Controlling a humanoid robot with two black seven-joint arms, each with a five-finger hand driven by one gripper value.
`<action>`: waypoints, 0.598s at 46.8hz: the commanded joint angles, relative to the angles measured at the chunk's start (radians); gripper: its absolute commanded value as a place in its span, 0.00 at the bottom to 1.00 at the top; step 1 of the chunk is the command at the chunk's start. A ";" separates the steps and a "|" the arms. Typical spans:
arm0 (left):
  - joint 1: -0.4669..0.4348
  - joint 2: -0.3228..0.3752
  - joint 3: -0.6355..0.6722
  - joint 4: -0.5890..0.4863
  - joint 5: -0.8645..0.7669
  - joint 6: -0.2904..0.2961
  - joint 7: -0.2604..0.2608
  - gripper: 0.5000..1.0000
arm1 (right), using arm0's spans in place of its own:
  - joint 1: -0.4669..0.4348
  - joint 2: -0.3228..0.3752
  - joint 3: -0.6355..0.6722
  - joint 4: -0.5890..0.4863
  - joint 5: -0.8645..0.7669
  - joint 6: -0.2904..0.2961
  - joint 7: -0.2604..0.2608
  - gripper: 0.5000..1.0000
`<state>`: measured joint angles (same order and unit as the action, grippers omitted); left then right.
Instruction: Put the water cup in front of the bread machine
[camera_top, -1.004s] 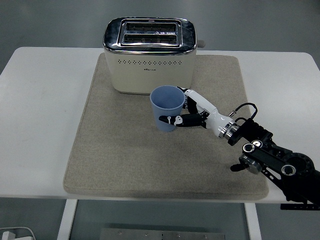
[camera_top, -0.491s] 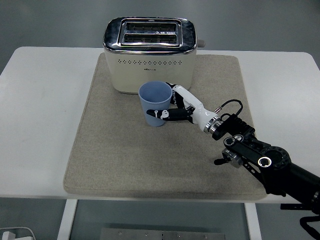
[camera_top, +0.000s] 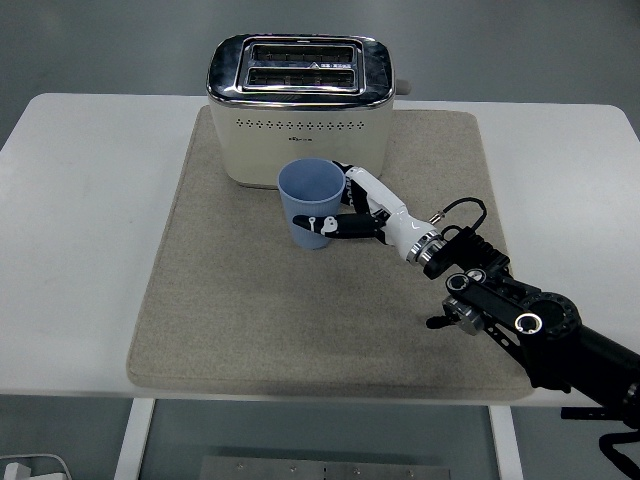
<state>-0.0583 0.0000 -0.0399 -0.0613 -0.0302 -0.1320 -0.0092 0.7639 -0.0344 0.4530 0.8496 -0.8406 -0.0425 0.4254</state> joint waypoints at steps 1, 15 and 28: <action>0.000 0.000 0.000 0.000 -0.001 0.000 0.000 1.00 | 0.000 0.001 -0.001 0.000 0.000 -0.002 0.001 0.44; 0.000 0.000 0.000 0.000 0.001 0.000 0.000 1.00 | -0.002 0.001 -0.001 0.000 0.000 0.000 0.003 0.76; 0.000 0.000 0.000 0.000 0.001 0.000 0.000 1.00 | -0.003 -0.001 -0.001 0.002 0.001 0.003 0.001 0.83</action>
<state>-0.0583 0.0000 -0.0399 -0.0613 -0.0301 -0.1320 -0.0092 0.7608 -0.0346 0.4525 0.8506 -0.8400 -0.0414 0.4267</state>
